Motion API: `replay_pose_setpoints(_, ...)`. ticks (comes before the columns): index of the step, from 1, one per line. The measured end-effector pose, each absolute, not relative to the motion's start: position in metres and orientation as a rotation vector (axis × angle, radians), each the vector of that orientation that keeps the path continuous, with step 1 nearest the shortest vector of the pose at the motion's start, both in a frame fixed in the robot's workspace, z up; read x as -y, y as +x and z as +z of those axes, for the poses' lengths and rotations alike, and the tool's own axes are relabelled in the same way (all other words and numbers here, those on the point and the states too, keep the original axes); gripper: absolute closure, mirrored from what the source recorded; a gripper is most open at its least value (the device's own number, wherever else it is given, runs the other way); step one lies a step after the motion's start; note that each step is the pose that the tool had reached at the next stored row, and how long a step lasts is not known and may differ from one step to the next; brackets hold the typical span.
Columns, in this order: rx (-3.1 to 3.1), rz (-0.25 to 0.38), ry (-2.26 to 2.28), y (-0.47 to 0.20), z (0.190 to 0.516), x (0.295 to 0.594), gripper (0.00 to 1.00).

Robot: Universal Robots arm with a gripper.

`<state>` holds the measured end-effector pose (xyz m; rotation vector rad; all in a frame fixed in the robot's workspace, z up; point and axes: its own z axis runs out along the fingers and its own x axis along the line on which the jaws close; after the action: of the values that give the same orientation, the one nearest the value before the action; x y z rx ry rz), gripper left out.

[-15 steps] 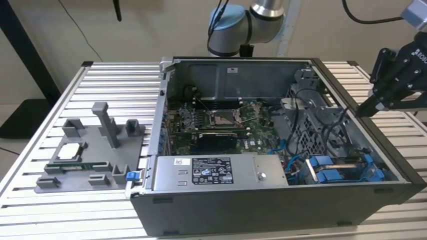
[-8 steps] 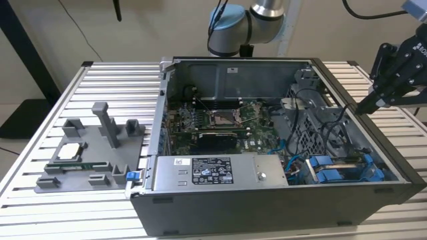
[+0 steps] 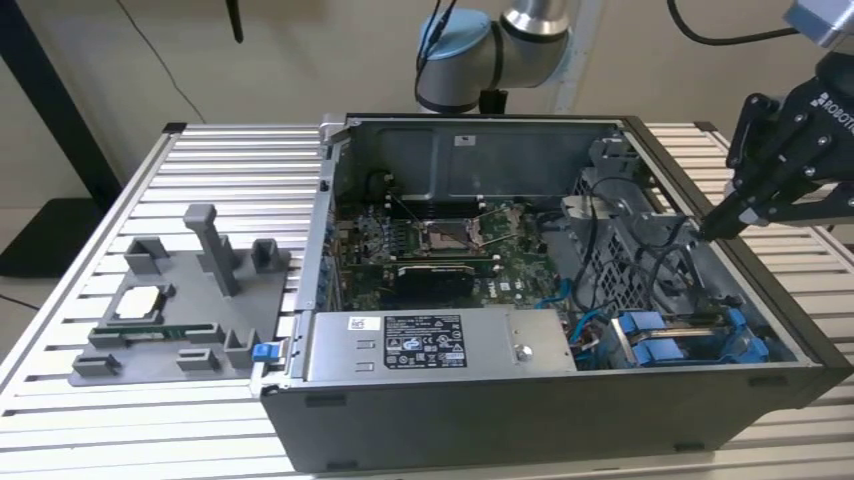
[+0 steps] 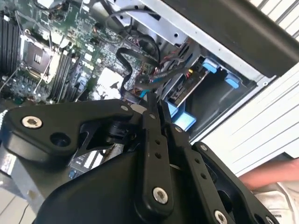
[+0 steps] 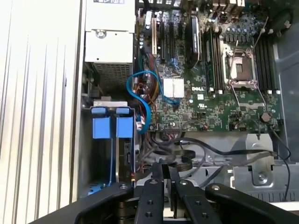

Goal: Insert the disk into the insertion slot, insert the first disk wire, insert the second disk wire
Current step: 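Insert the second disk wire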

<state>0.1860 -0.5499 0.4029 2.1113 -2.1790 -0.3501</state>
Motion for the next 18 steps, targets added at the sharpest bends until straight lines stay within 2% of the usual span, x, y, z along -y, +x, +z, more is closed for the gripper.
replay_pose_setpoints(18,2.174,-0.331,2.103,0.158,0.396,0.572,1.00)
